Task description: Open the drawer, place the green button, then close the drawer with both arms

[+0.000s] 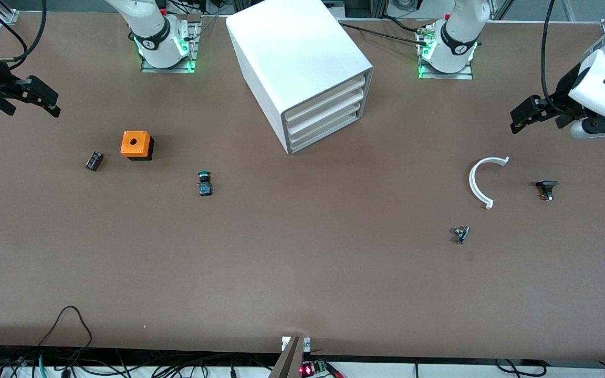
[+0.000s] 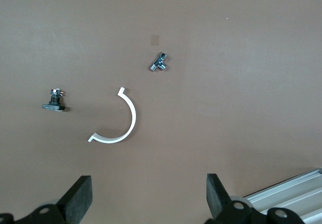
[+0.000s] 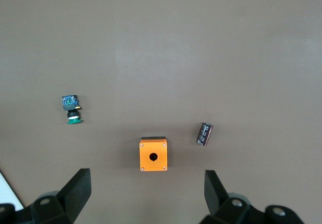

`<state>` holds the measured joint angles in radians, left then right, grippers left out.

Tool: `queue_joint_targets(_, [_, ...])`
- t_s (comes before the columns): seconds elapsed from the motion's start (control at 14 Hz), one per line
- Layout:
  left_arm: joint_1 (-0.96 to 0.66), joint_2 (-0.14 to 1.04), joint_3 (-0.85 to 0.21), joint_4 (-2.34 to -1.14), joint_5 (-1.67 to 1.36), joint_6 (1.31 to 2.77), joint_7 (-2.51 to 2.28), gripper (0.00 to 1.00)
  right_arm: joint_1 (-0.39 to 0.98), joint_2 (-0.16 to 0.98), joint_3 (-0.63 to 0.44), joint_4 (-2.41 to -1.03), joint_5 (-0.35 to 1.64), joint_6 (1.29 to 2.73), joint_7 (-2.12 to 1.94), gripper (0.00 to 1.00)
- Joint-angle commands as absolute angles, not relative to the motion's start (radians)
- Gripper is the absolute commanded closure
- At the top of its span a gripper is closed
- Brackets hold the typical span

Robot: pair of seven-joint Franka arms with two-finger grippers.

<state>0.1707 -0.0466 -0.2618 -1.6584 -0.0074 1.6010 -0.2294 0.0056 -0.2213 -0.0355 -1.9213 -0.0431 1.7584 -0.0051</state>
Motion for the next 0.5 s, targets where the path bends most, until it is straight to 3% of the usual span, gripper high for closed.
queue_joint_targets(0.0, [0.172, -0.037, -0.273, -1.631, -0.002, 1.569, -0.221, 0.0, 0.005, -0.252, -0.035, -1.945, -0.031, 1.738, -0.002, 0.0])
queue_joint_targets(0.43, [0.172, -0.032, -0.265, -1.625, -0.006, 1.569, -0.218, 0.0, 0.005, -0.253, -0.037, -1.924, -0.031, 1.658, -0.003, 0.0])
